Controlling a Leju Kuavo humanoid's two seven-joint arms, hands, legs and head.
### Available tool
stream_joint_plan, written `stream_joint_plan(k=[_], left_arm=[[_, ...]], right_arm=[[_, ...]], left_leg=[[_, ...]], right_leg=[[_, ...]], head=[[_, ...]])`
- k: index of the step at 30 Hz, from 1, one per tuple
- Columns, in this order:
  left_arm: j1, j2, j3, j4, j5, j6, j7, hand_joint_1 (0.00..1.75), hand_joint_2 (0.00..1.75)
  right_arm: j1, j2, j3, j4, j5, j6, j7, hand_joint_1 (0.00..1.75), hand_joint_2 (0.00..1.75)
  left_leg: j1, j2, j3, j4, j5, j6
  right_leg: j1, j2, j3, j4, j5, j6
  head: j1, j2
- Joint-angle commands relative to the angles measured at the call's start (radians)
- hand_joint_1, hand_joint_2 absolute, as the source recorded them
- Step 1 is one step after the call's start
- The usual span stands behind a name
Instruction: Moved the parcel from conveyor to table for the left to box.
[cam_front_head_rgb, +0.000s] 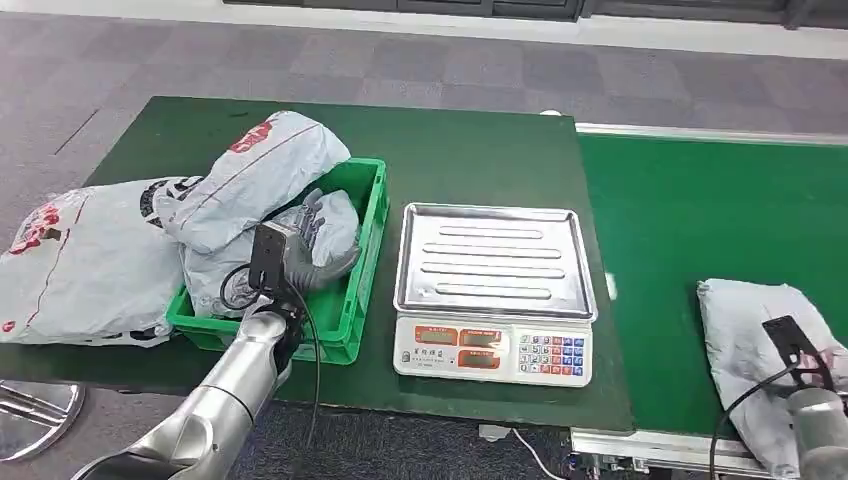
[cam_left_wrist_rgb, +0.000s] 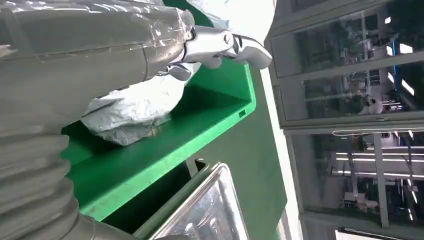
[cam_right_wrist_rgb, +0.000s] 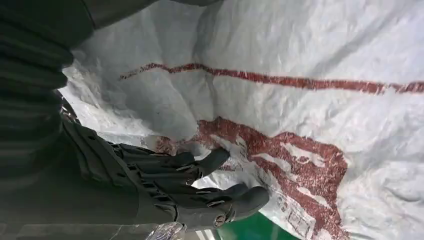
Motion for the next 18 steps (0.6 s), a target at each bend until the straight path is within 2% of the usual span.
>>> stream_joint_plan(k=[1,9,10,11,13,16,18], left_arm=[[-0.023,0.016,0.057,0.067,0.0,-0.006,0.004,0.0,1.75],[-0.023,0.016,0.057,0.067,0.0,-0.006,0.004,0.0,1.75],[-0.019,0.019,0.056,0.066,-0.002,-0.007,0.008,0.0,1.75],[-0.008,0.024,0.057,0.057,-0.003,-0.009,0.007,0.0,1.75],[0.0,0.028,0.061,0.054,-0.003,-0.01,0.006,0.0,1.75],[0.0,0.028,0.062,0.052,-0.003,-0.011,0.006,0.0,1.75],[0.0,0.026,0.064,0.05,-0.003,-0.012,0.006,0.0,1.75]], right_arm=[[-0.037,0.042,-0.069,0.047,-0.001,0.003,0.002,0.0,1.75],[-0.037,0.042,-0.069,0.047,-0.001,0.003,0.002,0.0,1.75],[-0.045,0.056,-0.033,0.036,0.004,0.078,-0.124,1.75,1.75],[-0.067,0.084,-0.022,0.029,0.012,0.08,-0.149,1.75,1.75],[-0.092,0.114,-0.008,0.023,0.025,0.068,-0.114,1.75,1.75],[-0.091,0.111,-0.009,0.025,0.026,0.071,-0.111,1.75,1.75],[-0.087,0.105,-0.011,0.026,0.023,0.073,-0.118,1.75,1.75]], left_leg=[[0.001,0.004,0.002,-0.001,-0.001,-0.003],[0.001,0.003,0.002,0.0,-0.001,-0.003],[0.002,0.004,0.003,-0.001,-0.001,-0.004],[0.001,0.003,0.002,-0.001,-0.001,-0.003],[0.001,0.007,0.002,-0.001,-0.001,-0.003],[0.001,0.011,0.004,-0.002,-0.001,-0.005],[0.001,0.006,0.003,-0.001,0.0,-0.003]], right_leg=[[0.001,0.004,0.002,-0.002,0.001,-0.001],[0.001,0.003,0.002,-0.001,0.001,-0.001],[0.001,0.005,0.002,-0.002,0.001,-0.001],[0.001,0.004,0.002,-0.001,0.001,-0.001],[0.001,0.007,0.001,-0.001,0.002,-0.001],[0.001,0.011,0.002,-0.002,0.003,-0.001],[0.001,0.005,0.002,-0.001,0.001,-0.001]], head=[[0.0,0.0],[0.0,0.0],[0.0,0.0],[0.0,0.0],[0.0,0.0],[0.0,0.0],[0.0,0.0]])
